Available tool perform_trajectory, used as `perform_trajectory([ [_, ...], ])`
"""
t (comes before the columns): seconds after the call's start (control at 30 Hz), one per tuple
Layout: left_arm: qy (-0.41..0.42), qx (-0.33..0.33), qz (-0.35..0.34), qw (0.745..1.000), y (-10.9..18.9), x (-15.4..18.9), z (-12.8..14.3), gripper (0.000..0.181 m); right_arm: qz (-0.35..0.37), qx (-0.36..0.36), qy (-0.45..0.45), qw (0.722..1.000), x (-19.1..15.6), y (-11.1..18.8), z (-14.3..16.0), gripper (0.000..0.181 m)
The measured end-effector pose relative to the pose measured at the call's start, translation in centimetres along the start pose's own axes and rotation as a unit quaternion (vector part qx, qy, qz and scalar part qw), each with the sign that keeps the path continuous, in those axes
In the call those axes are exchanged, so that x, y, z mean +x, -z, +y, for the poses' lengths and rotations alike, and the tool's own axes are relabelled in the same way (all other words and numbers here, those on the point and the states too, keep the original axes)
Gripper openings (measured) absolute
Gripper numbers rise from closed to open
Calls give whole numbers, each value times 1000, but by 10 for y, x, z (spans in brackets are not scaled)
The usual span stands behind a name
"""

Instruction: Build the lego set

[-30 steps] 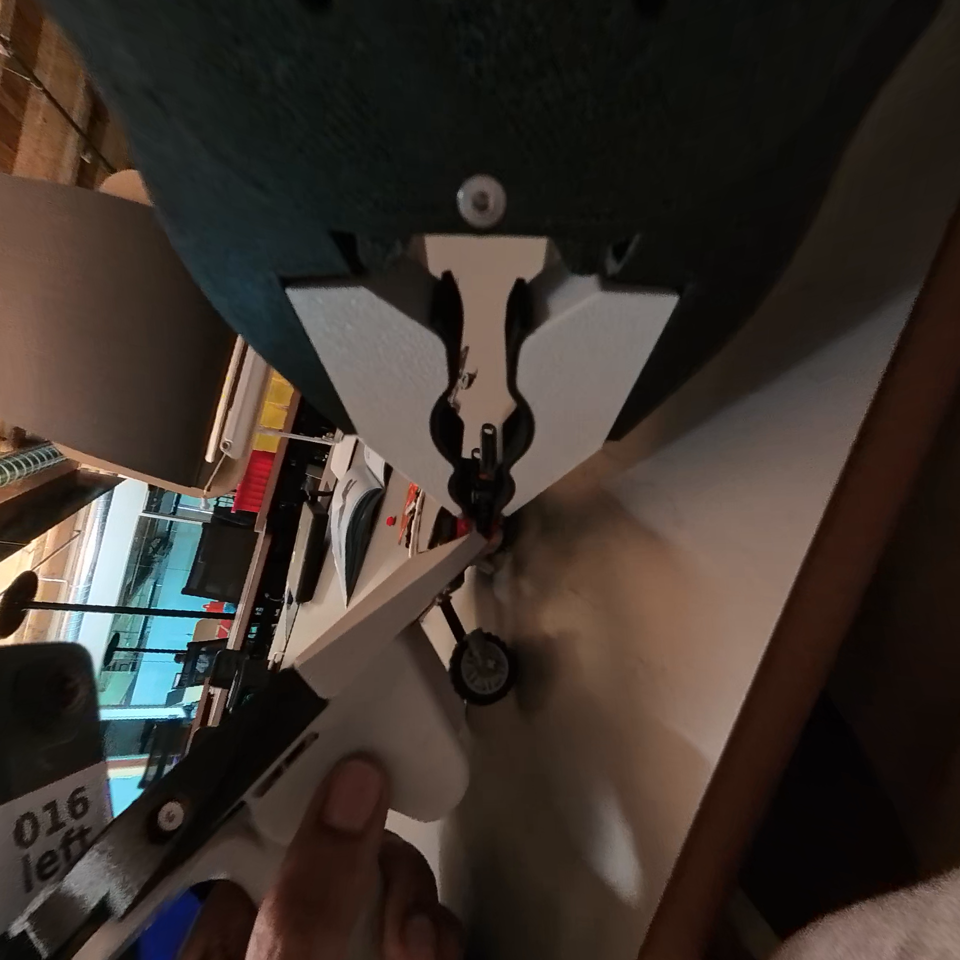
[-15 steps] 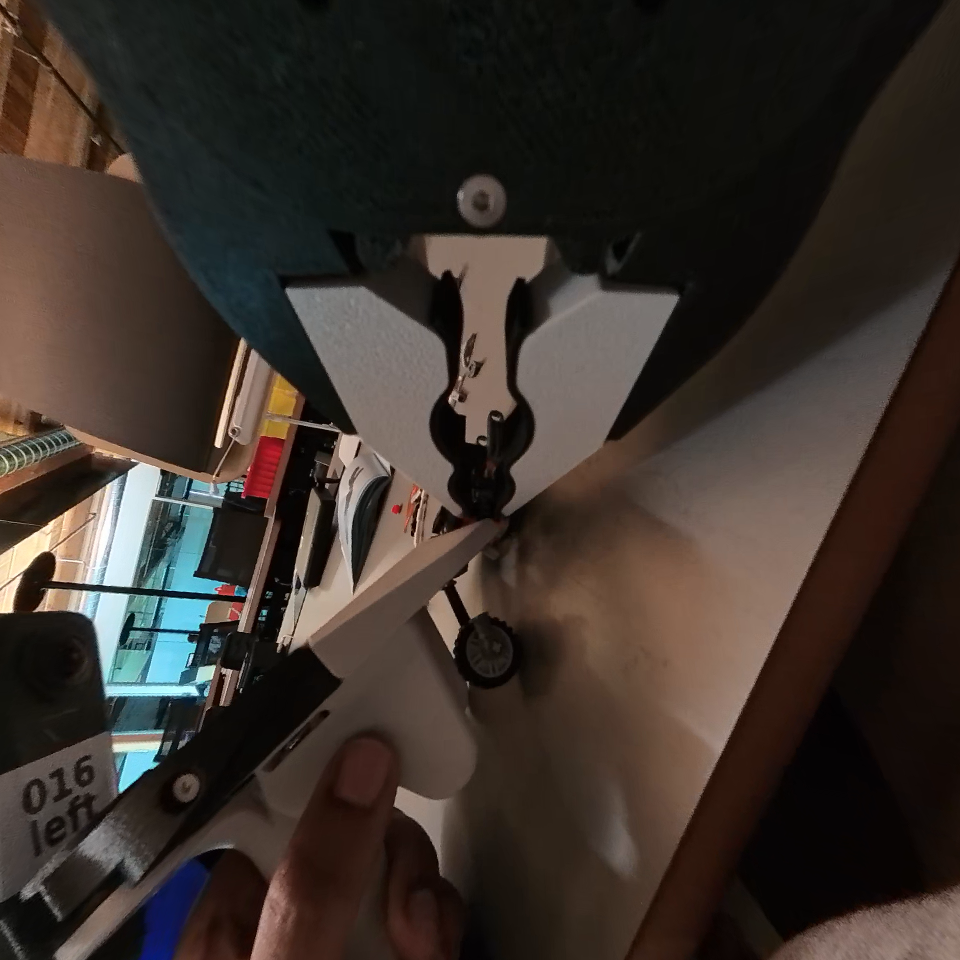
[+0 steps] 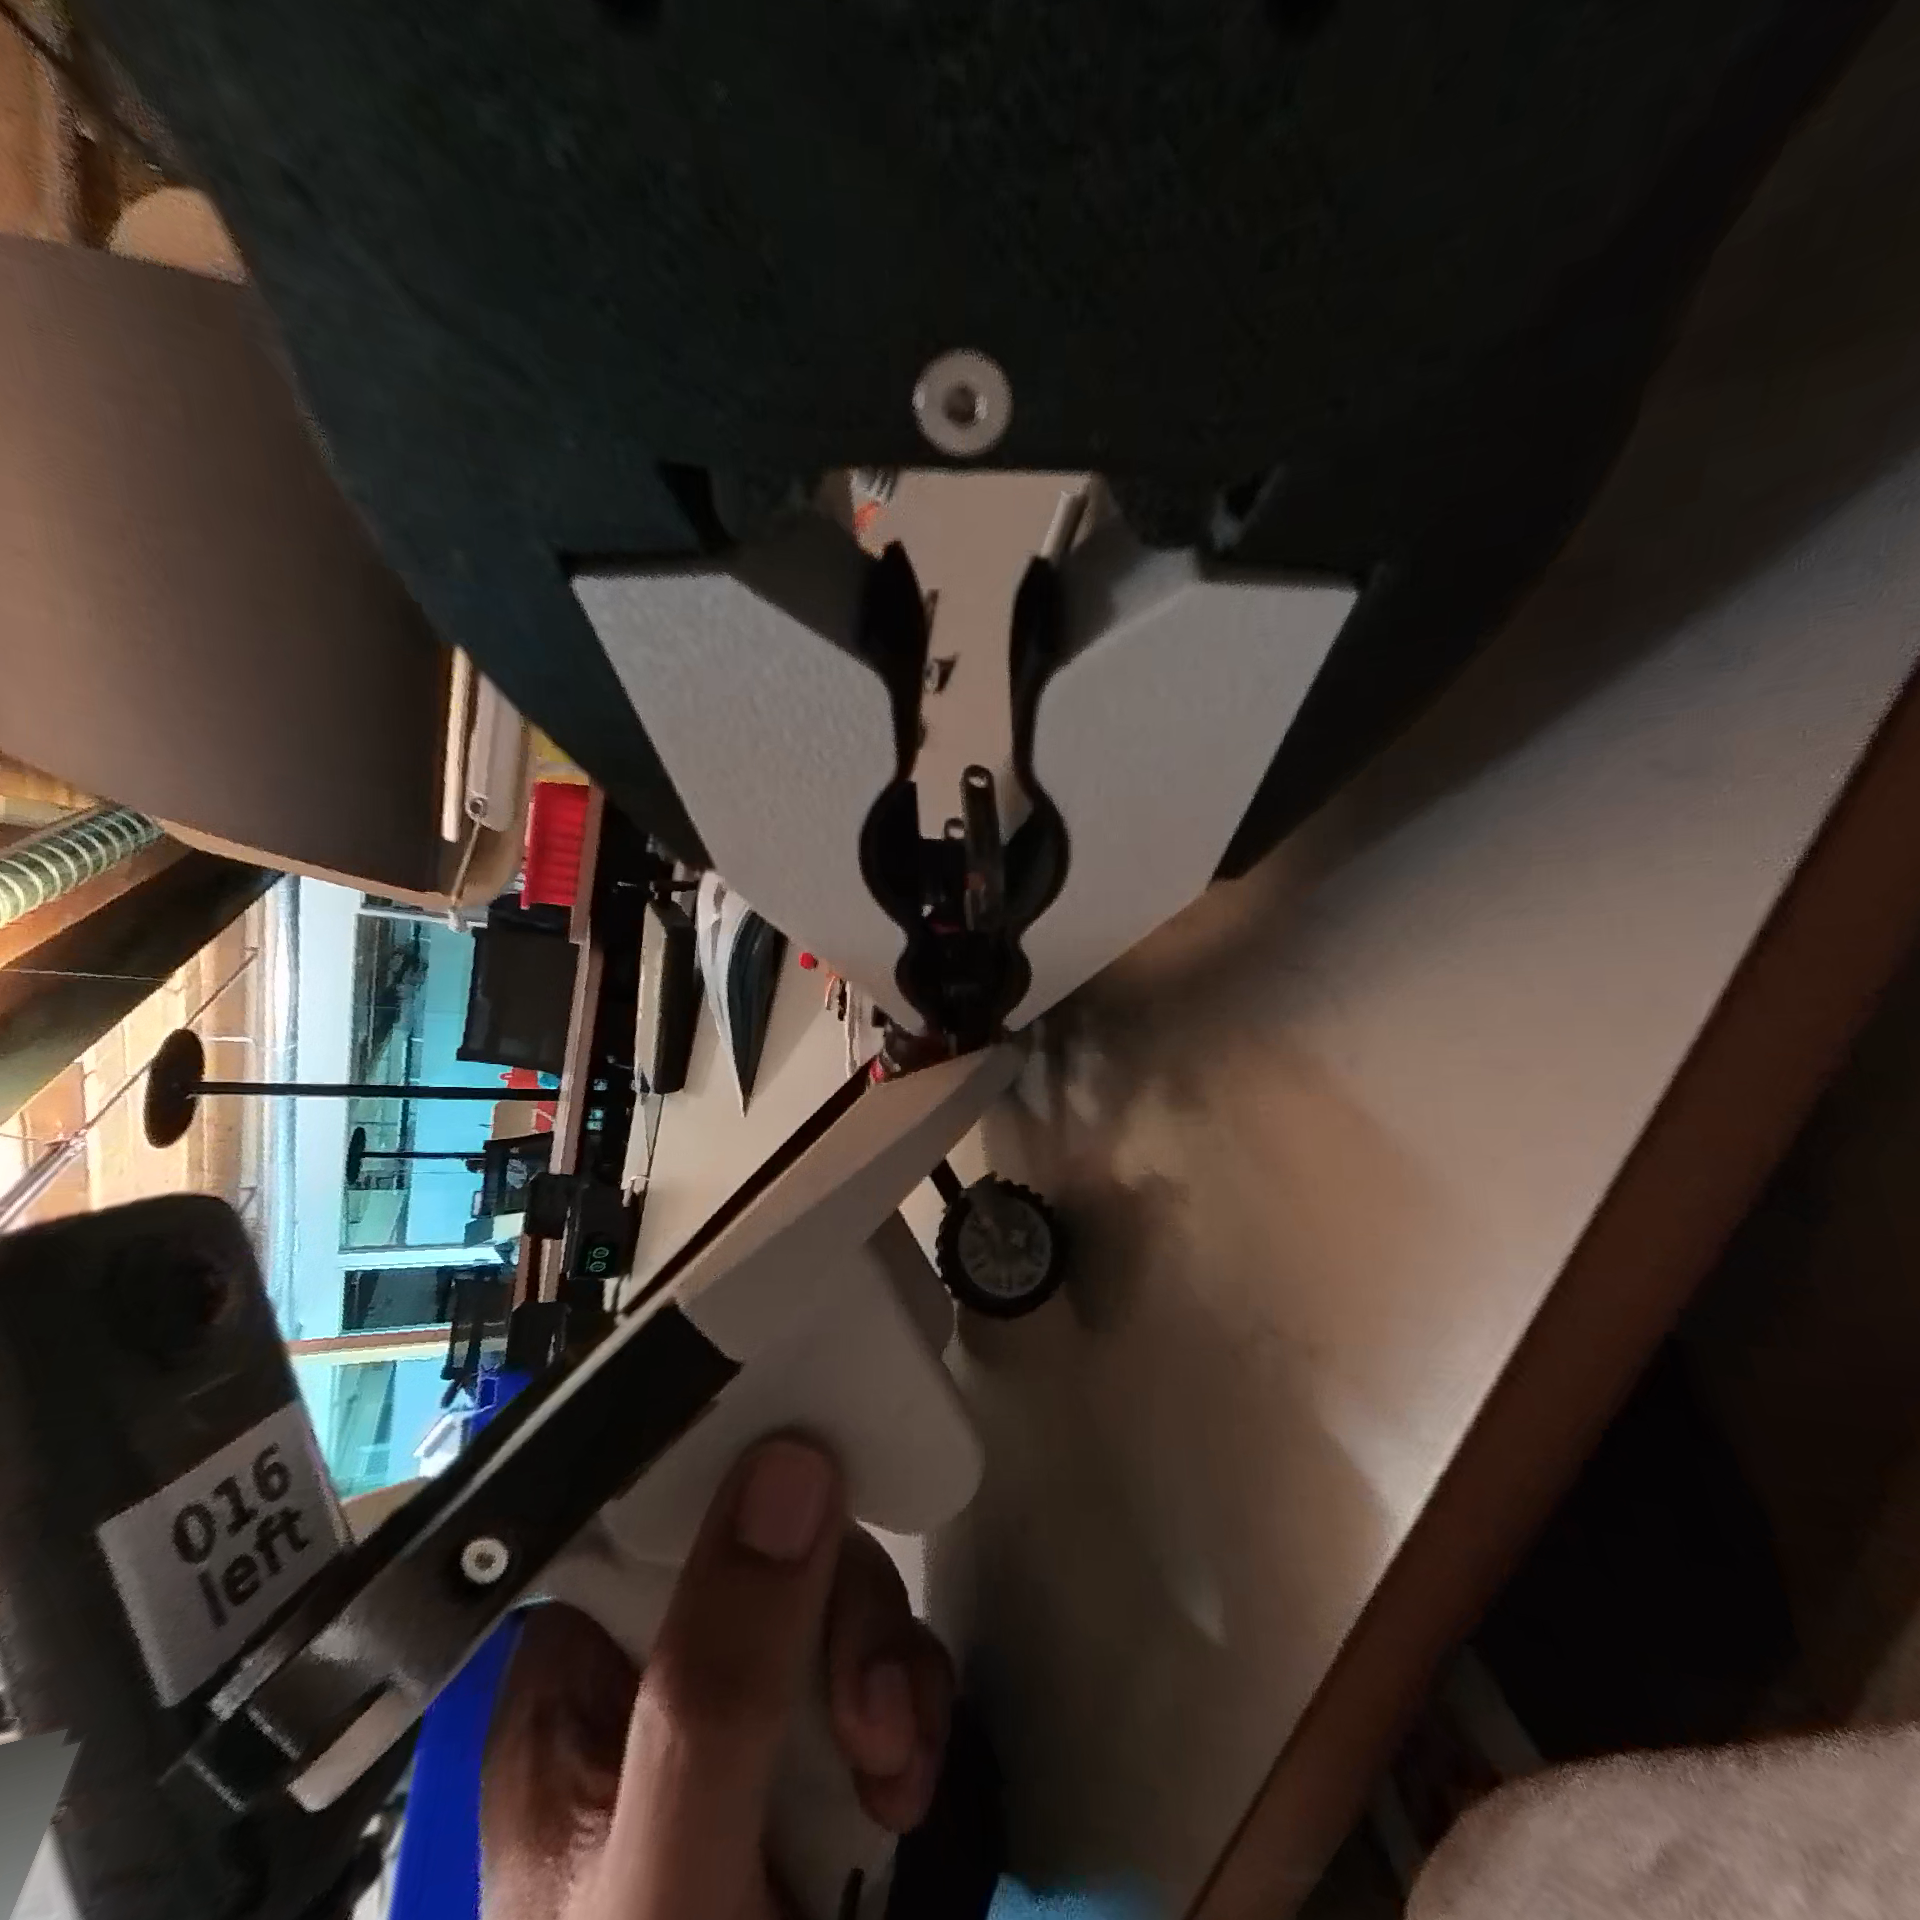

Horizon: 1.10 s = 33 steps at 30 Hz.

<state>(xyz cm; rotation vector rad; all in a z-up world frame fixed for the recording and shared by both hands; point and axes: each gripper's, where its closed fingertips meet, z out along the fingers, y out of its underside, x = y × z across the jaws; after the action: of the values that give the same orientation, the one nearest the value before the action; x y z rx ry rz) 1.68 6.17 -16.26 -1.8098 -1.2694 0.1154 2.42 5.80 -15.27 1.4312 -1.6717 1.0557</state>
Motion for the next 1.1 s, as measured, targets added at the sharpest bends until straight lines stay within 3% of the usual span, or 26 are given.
perform_trajectory([
  [0.57,0,-9,31,999,1,-1,0,44,-40,28,-84,995,-14,12,3,6],
  [0.73,2,-5,23,1000,3,-2,-2,51,-36,17,-115,993,-16,22,9,6],
  [0.83,-3,25,10,1000,13,0,-12,56,-8,16,-126,992,-7,28,10,6],
  [0.97,29,91,44,994,32,18,-36,56,60,19,-100,993,17,37,4,5],
  [1.1,124,113,155,974,39,39,-45,55,178,-19,47,983,46,43,0,5],
])
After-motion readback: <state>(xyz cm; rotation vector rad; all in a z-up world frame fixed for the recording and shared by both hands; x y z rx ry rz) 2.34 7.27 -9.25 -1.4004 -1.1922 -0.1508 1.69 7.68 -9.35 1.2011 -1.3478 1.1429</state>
